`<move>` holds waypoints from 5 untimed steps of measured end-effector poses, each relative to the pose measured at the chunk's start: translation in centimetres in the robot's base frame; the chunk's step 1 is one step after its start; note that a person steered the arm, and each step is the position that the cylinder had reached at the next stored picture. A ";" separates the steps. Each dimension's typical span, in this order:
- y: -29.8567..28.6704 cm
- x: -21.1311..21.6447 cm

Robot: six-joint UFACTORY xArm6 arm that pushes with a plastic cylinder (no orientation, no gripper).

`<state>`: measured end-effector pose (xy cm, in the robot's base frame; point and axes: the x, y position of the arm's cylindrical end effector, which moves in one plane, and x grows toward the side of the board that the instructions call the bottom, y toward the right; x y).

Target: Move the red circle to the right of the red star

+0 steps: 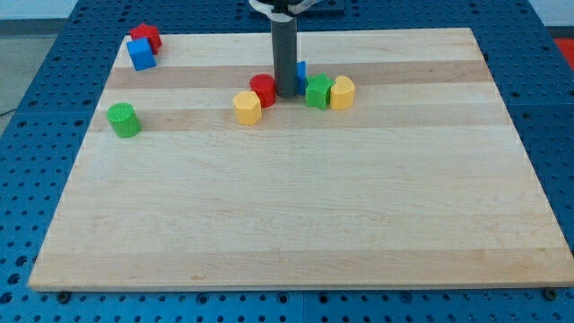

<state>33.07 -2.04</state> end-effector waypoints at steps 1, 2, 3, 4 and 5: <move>0.0 2.2; 0.0 3.8; 0.2 3.7; -3.0 2.2; -6.2 -0.9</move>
<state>32.12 -8.22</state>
